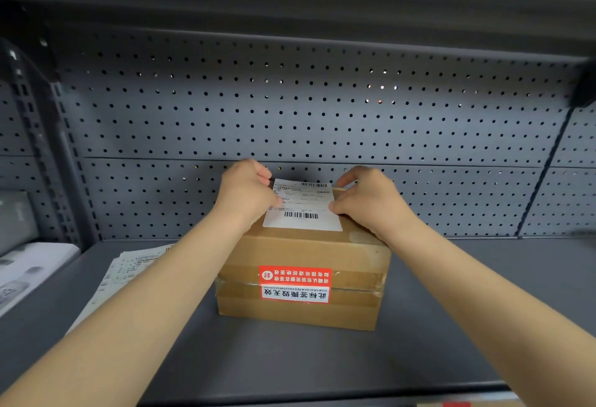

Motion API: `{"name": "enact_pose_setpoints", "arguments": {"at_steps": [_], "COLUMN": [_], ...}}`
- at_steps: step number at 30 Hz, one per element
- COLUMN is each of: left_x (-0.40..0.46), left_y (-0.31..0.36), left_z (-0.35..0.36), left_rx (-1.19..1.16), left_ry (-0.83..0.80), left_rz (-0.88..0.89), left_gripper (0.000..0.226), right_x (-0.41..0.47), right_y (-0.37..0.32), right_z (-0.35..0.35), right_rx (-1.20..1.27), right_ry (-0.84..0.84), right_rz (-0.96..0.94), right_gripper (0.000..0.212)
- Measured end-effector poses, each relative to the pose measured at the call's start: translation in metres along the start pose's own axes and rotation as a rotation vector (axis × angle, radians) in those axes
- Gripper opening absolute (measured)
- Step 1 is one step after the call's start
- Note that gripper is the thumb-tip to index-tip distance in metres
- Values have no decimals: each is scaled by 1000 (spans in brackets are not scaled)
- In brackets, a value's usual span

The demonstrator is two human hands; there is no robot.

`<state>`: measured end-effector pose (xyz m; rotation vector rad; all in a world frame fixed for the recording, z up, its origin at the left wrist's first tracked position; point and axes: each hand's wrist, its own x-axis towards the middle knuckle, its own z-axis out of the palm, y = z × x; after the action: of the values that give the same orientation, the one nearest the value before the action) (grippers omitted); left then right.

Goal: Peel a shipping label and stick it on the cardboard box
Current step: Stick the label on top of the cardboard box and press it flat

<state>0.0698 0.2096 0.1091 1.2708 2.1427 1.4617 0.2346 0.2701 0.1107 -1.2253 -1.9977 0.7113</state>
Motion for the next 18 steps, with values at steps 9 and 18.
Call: {"name": "enact_pose_setpoints", "arguments": {"at_steps": [9, 18], "left_x": [-15, -33], "left_y": [9, 1], "left_z": [-12, -30], "left_rx": [170, 503], "left_ry": [-152, -243], "left_rz": [334, 434], "left_gripper": [41, 65], "right_x": [-9, -24], "right_y": [-3, -7], "right_z": [-10, -17], "right_rx": [-20, -263], "right_ry": [-92, -308], "right_rz": [-315, -469], "right_gripper": [43, 53]}}
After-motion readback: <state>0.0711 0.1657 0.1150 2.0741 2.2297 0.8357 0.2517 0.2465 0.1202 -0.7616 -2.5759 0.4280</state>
